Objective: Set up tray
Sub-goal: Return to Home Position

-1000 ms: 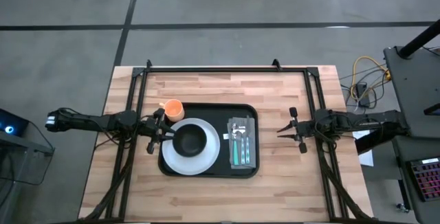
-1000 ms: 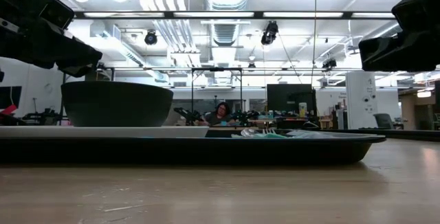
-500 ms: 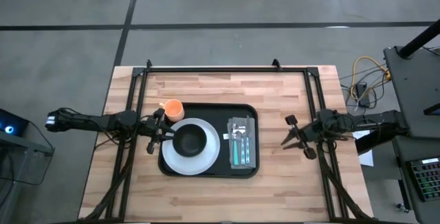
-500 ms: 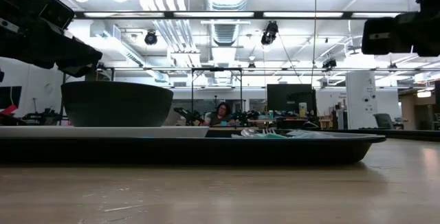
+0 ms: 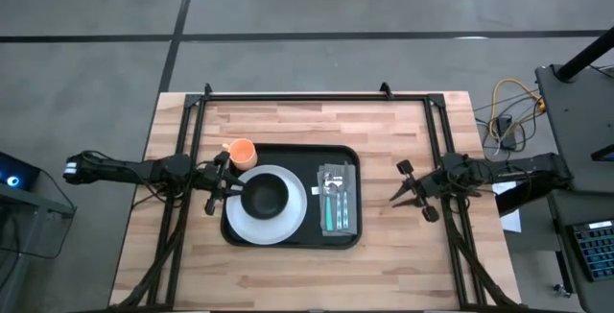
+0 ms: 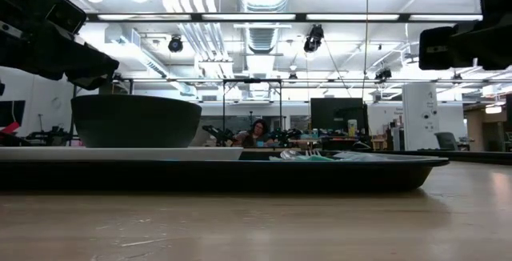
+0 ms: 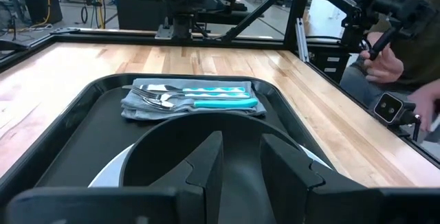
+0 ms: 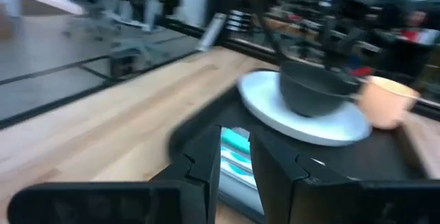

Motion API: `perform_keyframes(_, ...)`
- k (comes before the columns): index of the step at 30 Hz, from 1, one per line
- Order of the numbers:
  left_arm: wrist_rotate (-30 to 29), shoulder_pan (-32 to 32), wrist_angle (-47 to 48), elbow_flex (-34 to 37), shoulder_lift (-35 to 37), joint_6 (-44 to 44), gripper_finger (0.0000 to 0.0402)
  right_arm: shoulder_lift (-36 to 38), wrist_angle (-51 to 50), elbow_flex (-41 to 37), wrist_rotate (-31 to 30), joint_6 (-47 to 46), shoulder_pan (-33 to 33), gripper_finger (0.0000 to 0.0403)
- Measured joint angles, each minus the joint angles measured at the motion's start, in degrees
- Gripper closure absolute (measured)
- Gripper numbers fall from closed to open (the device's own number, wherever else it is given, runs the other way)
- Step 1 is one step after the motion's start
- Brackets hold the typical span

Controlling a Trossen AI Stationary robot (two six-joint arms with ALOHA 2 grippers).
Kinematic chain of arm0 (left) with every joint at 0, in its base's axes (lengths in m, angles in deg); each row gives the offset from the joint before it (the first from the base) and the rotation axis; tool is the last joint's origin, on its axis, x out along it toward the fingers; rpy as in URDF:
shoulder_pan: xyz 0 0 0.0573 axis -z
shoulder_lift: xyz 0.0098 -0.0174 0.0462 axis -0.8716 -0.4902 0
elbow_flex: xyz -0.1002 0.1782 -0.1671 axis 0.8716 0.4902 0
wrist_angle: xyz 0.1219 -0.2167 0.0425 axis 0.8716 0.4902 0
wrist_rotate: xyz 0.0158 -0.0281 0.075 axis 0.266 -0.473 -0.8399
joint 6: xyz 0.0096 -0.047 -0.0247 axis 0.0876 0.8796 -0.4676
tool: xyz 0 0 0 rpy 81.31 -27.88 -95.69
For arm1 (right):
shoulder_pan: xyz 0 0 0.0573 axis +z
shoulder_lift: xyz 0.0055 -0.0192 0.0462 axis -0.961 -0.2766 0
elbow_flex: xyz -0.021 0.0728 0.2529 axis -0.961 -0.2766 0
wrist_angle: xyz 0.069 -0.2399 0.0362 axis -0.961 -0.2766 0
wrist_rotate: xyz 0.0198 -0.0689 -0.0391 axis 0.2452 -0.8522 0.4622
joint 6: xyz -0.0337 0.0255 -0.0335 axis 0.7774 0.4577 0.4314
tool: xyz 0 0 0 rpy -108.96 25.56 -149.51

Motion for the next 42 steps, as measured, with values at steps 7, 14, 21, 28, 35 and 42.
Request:
perform_keyframes(7,0.0,0.0,0.01,0.0,0.0,0.02,0.0322,-0.03,0.02,0.0,-18.74,-2.45,0.0,0.0335)
perform_keyframes(14,0.0,0.0,0.0,0.0,0.0,0.0,0.0322,-0.06,-3.58,0.0,-23.72,0.82,-0.02,0.0335)
perform_keyframes(21,0.0,0.0,0.0,0.0,0.0,0.02,0.0322,-0.3,-3.45,0.0,-24.42,24.4,0.0,0.0335)
perform_keyframes(28,0.0,0.01,0.0,0.0,0.0,0.02,0.0322,-0.3,-3.43,0.02,-24.47,29.57,0.0,0.0335)
perform_keyframes(35,0.01,0.01,0.0,0.0,0.0,0.0,0.0322,-0.32,-3.4,0.02,-24.56,29.58,0.0,0.0335)
perform_keyframes(42,0.0,0.0,0.02,0.0,0.0,0.0,0.0322,-0.32,-3.39,0.02,-24.56,29.58,0.0,0.0335)
